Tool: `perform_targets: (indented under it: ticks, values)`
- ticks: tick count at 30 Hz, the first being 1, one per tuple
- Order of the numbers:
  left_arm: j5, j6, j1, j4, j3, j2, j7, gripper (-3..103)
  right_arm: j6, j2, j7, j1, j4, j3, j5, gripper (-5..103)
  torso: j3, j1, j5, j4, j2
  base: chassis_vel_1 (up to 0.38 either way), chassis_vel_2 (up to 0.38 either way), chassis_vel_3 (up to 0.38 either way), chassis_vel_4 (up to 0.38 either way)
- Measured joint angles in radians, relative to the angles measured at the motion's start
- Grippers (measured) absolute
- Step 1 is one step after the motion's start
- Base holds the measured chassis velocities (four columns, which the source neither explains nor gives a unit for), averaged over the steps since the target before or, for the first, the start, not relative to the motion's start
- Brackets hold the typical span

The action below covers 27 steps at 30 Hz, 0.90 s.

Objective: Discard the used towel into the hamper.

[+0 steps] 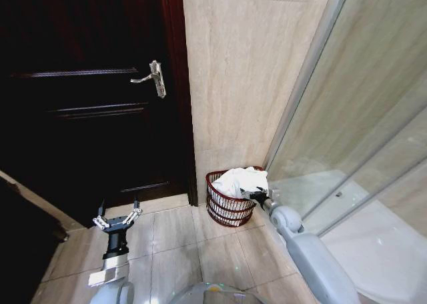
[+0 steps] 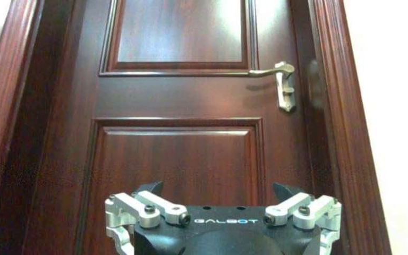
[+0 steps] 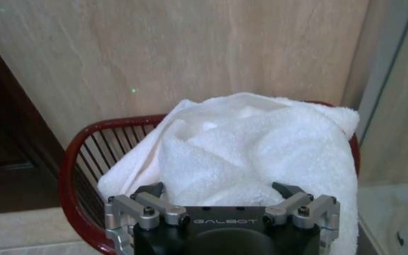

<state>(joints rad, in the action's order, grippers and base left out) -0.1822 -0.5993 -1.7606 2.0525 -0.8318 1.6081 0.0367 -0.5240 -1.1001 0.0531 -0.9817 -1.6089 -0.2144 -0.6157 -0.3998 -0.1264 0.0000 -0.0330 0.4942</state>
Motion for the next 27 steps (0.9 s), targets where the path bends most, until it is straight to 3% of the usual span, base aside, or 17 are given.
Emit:
perform_targets:
  ticks: [13, 27]
  values:
    - [-0.010, -0.020, -0.003, -0.028, -0.036, 0.000, 0.002, 100, -0.055, 0.018, -0.031, 0.176, 0.135, 0.119, -0.025, 100, 0.000, 0.000, 0.0000, 0.0001, 0.000, 0.000, 0.000, 0.000, 0.000]
    - [-0.070, -0.046, -0.019, -0.045, -0.116, 0.000, 0.003, 100, -0.134, -0.040, -0.084, 0.399, 0.397, 0.275, -0.075, 100, 0.000, 0.000, -0.0003, 0.0002, 0.000, 0.000, 0.000, 0.000, 0.000]
